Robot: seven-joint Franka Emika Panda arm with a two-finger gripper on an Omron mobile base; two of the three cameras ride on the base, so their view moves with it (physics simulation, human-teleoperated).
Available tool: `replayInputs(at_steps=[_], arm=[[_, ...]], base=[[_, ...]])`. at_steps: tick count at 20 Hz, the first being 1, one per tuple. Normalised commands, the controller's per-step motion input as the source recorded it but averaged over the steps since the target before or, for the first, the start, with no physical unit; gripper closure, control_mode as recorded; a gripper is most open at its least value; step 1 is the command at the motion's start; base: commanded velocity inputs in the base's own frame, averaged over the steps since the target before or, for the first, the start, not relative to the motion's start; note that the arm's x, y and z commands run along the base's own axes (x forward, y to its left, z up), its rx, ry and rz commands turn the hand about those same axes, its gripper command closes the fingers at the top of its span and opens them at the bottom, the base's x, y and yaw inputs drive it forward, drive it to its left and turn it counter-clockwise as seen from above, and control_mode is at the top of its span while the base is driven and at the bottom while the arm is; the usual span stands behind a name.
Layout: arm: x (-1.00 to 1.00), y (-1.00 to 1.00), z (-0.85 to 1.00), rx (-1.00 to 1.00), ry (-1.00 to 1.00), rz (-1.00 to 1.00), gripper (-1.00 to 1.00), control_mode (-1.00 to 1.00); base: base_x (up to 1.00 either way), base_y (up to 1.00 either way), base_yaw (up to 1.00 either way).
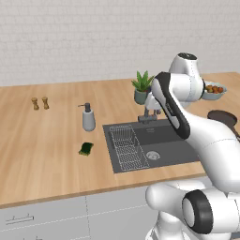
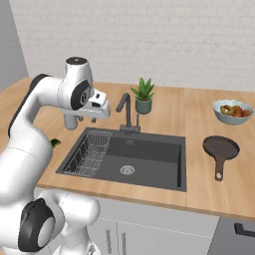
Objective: Pick the pan and sponge and place them into the sink. Then turn on the water.
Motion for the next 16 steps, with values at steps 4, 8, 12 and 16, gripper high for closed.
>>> replayInputs(at_steps=[4, 8, 12, 16], arm=[[-0.19, -0.13, 0.00, 0.00, 0.00, 0.00, -1.00, -1.00], [-0.39, -0.36, -0.04, 0.00, 0.00, 0.00, -1.00, -1.00], [-0.46, -0.47, -0.16, 0.00, 0.00, 0.00, -1.00, -1.00], [-0.46, -0.66, -0.33, -0.01, 0.00, 0.00, -1.00, -1.00]], base=[[0.00, 0.00, 0.00], [0.00, 0.00, 0.00], [0.00, 0.00, 0.00], [0.00, 0.00, 0.00]])
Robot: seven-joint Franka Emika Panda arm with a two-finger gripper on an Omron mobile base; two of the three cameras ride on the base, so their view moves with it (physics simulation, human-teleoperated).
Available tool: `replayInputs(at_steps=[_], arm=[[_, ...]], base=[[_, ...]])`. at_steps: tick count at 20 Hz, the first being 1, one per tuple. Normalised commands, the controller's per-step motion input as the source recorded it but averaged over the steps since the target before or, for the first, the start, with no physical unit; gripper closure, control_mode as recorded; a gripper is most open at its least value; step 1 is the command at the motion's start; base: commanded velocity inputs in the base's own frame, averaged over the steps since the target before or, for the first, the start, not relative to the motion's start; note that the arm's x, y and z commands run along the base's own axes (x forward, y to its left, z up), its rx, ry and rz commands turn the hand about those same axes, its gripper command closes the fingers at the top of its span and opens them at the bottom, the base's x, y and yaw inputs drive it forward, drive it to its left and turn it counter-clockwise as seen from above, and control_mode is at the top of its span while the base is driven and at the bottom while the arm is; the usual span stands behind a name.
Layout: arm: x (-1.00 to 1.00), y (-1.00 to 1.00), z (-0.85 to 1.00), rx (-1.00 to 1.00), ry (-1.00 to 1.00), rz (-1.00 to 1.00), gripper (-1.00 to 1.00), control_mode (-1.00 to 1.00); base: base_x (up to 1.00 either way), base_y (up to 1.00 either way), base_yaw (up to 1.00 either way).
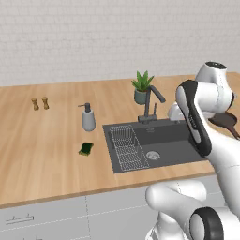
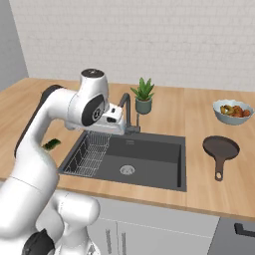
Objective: Pick the pan and sponge and place them into the sink. Then turn on the water.
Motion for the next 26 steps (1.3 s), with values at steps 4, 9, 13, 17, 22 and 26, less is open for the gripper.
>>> replayInputs(at_steps=[4, 9, 13, 17, 22, 26], arm=[[-0.36, -0.84, -0.42, -0.04, 0.03, 0.00, -1.00, -1.00], [-0.17, -0.93, -0.40, -0.04, 0.06, 0.00, -1.00, -1.00], [0.00, -0.90, -0.16, 0.00, 0.00, 0.00, -1.00, -1.00], [0.00, -0.94, -0.05, 0.00, 0.00, 0.00, -1.00, -1.00], [0.02, -0.90, -0.01, 0.00, 0.01, 0.00, -1.00, -1.00], [0.19, -0.80, -0.02, 0.00, 0.01, 0.00, -1.00, -1.00]], base=[[0.00, 0.00, 0.00], [0.00, 0.00, 0.00], [0.00, 0.00, 0.00], [0.00, 0.00, 0.00], [0.00, 0.00, 0.00], [0.00, 0.00, 0.00]])
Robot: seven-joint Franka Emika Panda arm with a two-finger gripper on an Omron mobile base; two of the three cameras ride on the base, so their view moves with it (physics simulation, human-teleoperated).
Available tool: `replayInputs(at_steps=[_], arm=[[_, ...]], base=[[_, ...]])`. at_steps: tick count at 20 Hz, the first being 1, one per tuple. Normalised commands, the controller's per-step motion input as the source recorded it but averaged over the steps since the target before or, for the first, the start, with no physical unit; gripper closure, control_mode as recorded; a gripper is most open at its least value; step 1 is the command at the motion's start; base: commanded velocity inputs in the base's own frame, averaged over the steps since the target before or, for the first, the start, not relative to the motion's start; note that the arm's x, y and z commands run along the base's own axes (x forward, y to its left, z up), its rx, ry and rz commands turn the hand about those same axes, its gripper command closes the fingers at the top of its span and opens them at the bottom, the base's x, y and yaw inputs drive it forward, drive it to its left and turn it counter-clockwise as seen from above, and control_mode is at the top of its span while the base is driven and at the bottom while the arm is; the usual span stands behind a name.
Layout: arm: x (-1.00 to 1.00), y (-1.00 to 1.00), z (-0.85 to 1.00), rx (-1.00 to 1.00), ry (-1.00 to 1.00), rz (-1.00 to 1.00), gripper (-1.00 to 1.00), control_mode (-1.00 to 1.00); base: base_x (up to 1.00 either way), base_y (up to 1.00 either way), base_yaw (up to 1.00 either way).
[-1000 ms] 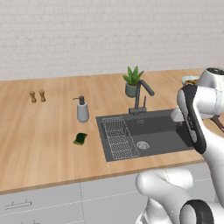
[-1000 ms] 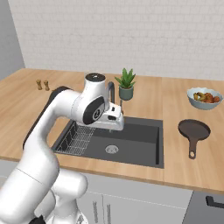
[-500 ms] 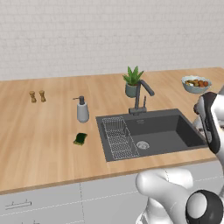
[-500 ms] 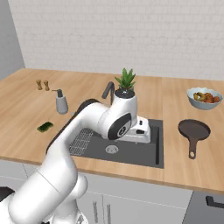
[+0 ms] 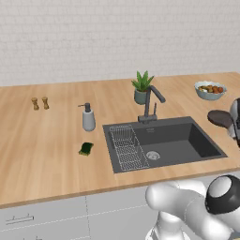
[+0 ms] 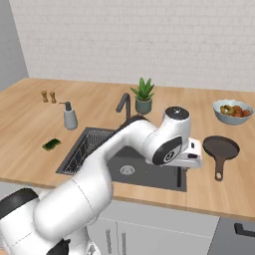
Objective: Pick the pan and sponge and place them into the sink. Then turn on the water.
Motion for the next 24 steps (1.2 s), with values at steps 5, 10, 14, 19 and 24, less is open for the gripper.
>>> replayInputs(at_steps=[5, 10, 14, 19, 24], arm=[[0.38, -0.66, -0.06, 0.00, 0.05, 0.00, -1.00, -1.00], [0.57, -0.52, -0.19, 0.00, 0.08, -0.01, -1.00, -1.00], [0.48, -0.48, -0.23, 0.00, 0.05, 0.00, -1.00, -1.00], [0.42, -0.41, -0.22, 0.00, 0.02, 0.00, -1.00, -1.00], [0.39, -0.35, -0.25, 0.00, 0.02, 0.00, -1.00, -1.00]], base=[[0.00, 0.00, 0.00], [0.00, 0.00, 0.00], [0.00, 0.00, 0.00], [0.00, 0.00, 0.00], [0.00, 0.00, 0.00]])
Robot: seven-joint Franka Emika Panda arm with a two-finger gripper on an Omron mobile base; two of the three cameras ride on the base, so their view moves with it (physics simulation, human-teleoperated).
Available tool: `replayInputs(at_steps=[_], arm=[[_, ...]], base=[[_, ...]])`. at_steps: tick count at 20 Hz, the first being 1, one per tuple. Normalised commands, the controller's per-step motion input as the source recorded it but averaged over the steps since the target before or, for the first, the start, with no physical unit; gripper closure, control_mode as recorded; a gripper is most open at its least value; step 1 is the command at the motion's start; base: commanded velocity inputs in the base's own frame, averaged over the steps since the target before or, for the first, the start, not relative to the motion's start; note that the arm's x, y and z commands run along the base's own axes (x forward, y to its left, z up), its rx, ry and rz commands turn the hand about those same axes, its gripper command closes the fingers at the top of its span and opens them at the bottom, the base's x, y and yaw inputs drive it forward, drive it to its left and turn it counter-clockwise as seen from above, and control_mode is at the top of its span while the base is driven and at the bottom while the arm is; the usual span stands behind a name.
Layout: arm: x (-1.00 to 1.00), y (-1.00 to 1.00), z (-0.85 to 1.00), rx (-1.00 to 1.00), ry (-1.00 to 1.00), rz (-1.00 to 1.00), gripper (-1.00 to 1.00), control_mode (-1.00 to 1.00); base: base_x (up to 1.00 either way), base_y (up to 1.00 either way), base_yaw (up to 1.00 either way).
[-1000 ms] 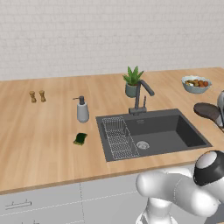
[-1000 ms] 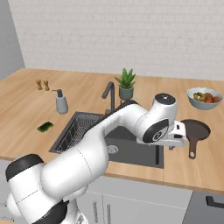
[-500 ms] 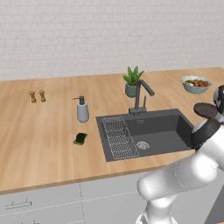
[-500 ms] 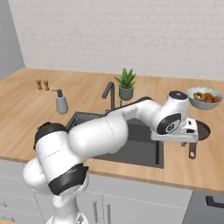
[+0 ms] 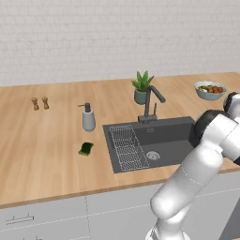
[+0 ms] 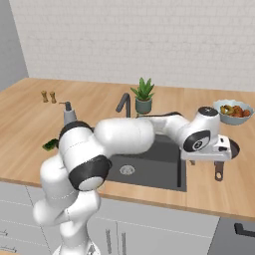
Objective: Pick the pan and sponge and place them into the sink. Then turn on the water.
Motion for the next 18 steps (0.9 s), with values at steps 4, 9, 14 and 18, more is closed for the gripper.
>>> replayInputs(at_steps=[4, 9, 14, 18], arm=[[0.31, -0.31, -0.22, 0.00, 0.00, 0.00, -1.00, -1.00], [0.22, -0.33, -0.15, 0.01, 0.00, 0.00, -1.00, -1.00], [0.28, -0.24, -0.17, 0.03, 0.01, 0.00, -1.00, -1.00], [0.29, -0.11, -0.34, 0.00, 0.00, 0.00, -1.00, -1.00]], base=[[0.00, 0.00, 0.00], [0.00, 0.00, 0.00], [0.00, 0.00, 0.00], [0.00, 0.00, 0.00]])
